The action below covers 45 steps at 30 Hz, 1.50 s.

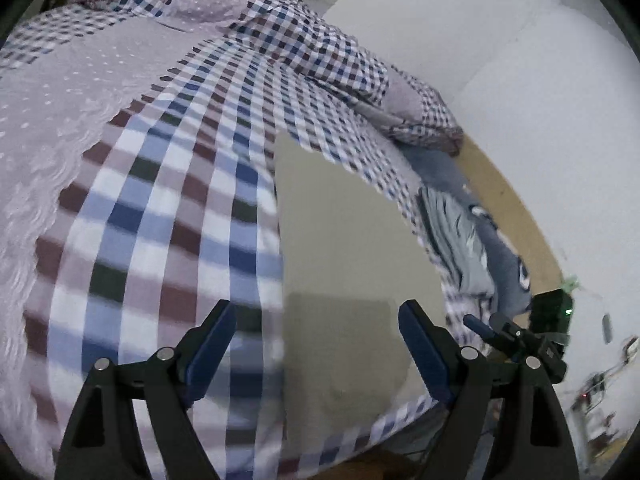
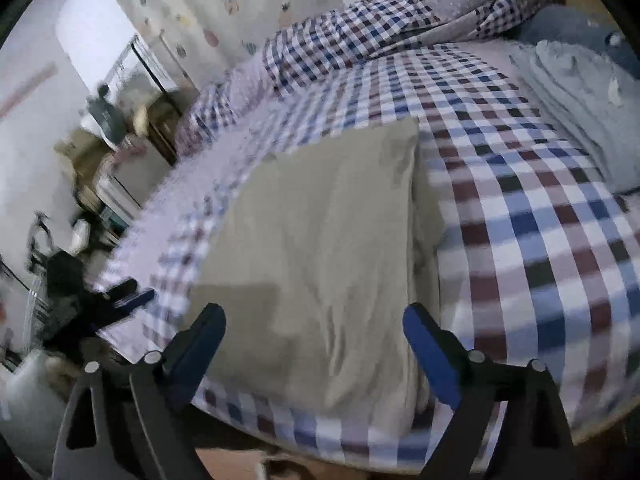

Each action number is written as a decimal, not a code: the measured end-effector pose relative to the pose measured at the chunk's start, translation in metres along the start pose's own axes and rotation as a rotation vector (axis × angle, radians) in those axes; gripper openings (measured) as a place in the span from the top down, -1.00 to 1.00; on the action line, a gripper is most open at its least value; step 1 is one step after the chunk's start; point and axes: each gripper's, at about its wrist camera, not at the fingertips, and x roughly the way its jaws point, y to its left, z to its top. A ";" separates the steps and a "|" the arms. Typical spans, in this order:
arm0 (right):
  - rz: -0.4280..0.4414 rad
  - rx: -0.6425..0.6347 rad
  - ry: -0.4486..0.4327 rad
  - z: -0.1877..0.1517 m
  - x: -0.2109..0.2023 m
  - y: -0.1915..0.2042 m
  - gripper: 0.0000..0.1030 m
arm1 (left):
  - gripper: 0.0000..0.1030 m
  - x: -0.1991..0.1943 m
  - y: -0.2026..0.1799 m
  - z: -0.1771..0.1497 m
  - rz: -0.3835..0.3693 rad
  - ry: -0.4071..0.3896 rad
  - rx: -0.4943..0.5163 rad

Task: Fold clothes
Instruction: 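Grasp the khaki bundle end with both grippers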

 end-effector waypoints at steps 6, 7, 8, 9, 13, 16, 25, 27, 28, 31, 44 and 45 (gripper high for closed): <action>0.096 0.160 -0.041 0.056 0.028 -0.057 -0.93 | -0.71 0.046 0.035 0.053 -0.058 0.019 -0.135; 0.099 0.184 -0.030 0.064 0.035 -0.067 -0.93 | -0.72 0.055 0.036 0.060 -0.066 0.026 -0.139; 0.101 0.208 -0.019 0.071 0.042 -0.077 -0.93 | -0.74 0.065 0.038 0.067 -0.073 0.033 -0.143; 0.103 0.217 -0.015 0.076 0.049 -0.083 -0.93 | -0.77 0.073 0.039 0.072 -0.075 0.043 -0.140; 0.115 0.226 0.034 0.098 0.081 -0.104 -0.93 | -0.90 0.107 0.030 0.098 -0.030 0.062 -0.035; 0.122 0.218 0.064 0.113 0.100 -0.115 -0.93 | -0.99 0.127 0.021 0.114 0.006 0.064 0.045; 0.141 0.189 0.154 0.154 0.156 -0.142 -0.97 | -0.99 0.182 0.011 0.147 0.080 0.132 0.116; 0.146 0.175 0.171 0.160 0.166 -0.140 -0.99 | -0.99 0.189 0.012 0.151 0.070 0.146 0.119; 0.148 0.167 0.180 0.163 0.171 -0.140 -1.00 | -0.99 0.192 0.013 0.154 0.065 0.154 0.114; 0.155 0.145 0.205 0.171 0.187 -0.137 -1.00 | -0.99 0.201 0.014 0.162 0.041 0.175 0.099; 0.282 0.111 0.301 0.180 0.210 -0.123 -1.00 | -0.99 0.213 0.003 0.166 -0.135 0.348 0.108; 0.299 0.100 0.318 0.179 0.211 -0.120 -1.00 | -0.99 0.215 0.004 0.167 -0.138 0.343 0.096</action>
